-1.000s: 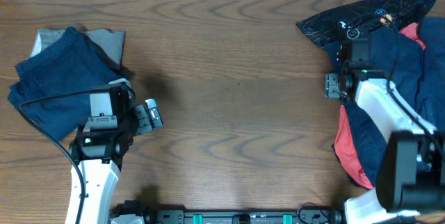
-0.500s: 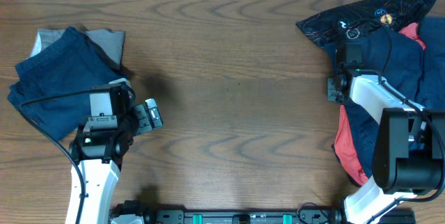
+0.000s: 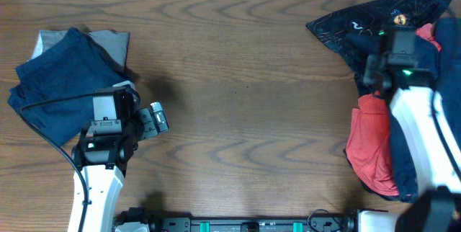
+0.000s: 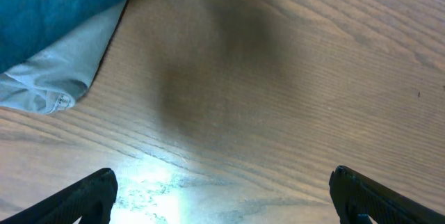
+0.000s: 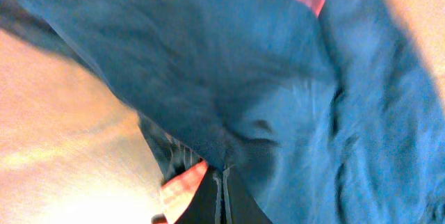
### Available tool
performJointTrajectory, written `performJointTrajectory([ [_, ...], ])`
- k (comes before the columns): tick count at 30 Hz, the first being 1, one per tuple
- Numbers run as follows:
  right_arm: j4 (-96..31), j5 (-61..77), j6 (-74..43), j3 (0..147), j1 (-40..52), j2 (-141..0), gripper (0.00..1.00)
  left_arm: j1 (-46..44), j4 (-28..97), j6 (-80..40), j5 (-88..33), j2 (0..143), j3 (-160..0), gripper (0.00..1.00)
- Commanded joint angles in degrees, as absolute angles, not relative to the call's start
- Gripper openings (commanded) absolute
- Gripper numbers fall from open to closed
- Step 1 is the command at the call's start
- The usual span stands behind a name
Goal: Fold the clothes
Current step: 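Reach the right gripper into the right clothes pile and grasp the navy shorts, then lift the navy shorts with the right gripper and drag them leftward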
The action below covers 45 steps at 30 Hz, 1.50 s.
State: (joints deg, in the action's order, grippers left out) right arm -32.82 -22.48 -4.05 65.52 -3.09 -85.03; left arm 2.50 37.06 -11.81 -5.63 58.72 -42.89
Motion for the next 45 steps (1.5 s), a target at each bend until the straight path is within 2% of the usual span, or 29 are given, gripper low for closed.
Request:
performJointTrajectory([
  [1,-32.58,-11.62,3.42,68.9,-3.36,-79.09,0.01,2.28,36.64,-11.9,-5.58,58.81,-44.21,0.98],
  [4,-33.26,-6.59,3.86,71.11,-3.31,-74.11,0.01,2.28,36.05,-11.92,-5.61,58.78,-44.21,0.98],
  [9,-33.26,12.1,2.46,72.58,-1.98,-67.16,0.01,2.26,35.53,-11.92,-5.61,58.78,-44.21,0.98],
  [14,-32.51,20.56,-0.95,72.51,1.65,-65.41,0.01,2.28,34.61,-11.92,-5.61,58.78,-44.21,0.98],
  [22,-26.15,21.47,-8.21,72.42,12.53,-73.12,0.01,2.26,29.04,-11.92,-5.61,58.78,-44.21,0.98],
  [28,-7.51,21.15,-13.45,72.42,21.69,-82.81,0.01,2.26,24.51,-13.56,-5.65,58.83,-44.21,0.98],
  [31,2.7,15.81,-16.25,72.42,24.49,-87.31,0.1,2.26,24.58,-14.13,-5.72,58.83,-44.18,0.98],
  [35,-0.45,7.92,-18.61,72.42,25.52,-91.15,0.27,2.26,24.99,-14.11,-8.86,58.83,-44.16,0.98],
  [38,-12.67,3.18,-17.76,72.42,25.21,-92.97,0.36,2.24,25.87,-14.15,-11.86,58.87,-44.07,0.98],
  [45,-39.09,-21.21,-18.7,72.42,21.52,-93.1,0.63,-1.19,28.18,-14.31,-19.53,60.86,-43.9,0.98],
])
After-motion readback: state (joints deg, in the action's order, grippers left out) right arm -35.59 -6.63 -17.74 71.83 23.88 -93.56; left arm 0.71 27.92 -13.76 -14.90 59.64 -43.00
